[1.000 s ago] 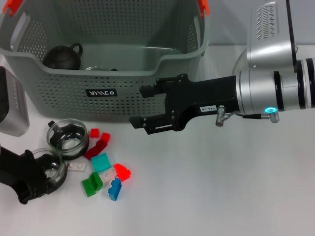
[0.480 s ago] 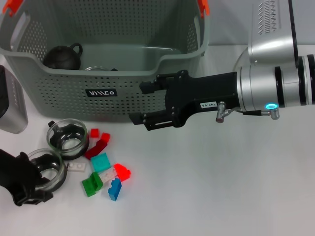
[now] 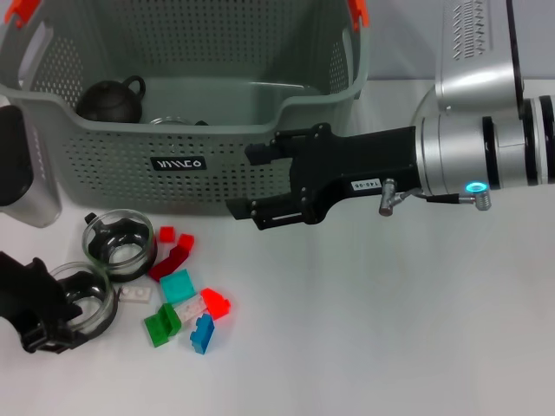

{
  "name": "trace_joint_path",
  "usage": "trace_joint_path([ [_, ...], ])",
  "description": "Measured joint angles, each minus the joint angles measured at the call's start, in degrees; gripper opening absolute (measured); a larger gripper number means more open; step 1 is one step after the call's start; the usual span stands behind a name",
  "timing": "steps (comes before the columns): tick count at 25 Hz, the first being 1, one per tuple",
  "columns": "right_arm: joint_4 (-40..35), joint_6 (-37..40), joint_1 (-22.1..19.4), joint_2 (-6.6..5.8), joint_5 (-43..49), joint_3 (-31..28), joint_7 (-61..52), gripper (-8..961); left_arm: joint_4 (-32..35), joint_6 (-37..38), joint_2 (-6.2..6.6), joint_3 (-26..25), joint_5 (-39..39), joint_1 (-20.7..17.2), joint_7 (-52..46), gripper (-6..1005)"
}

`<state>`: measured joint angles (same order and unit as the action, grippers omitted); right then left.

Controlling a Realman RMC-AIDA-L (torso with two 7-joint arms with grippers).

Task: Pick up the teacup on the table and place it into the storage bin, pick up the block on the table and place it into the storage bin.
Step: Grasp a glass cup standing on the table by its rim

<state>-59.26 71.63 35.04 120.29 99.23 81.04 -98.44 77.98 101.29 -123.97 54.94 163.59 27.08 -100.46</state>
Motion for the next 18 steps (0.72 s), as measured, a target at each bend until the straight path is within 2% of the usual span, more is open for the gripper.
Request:
trace_joint_path([
  [8, 0.47, -0.03, 0.23, 0.04, 0.00, -0.02, 0.07, 806, -0.70, 0.23, -0.29, 2.97, -0.33, 0.57, -2.13, 351],
  [18, 1.29, -0.09, 0.30, 0.04, 0.00, -0.19, 0.84, 806, -4.09, 0.24, -0.29, 3.38, -0.64, 1.58, -2.90, 347],
])
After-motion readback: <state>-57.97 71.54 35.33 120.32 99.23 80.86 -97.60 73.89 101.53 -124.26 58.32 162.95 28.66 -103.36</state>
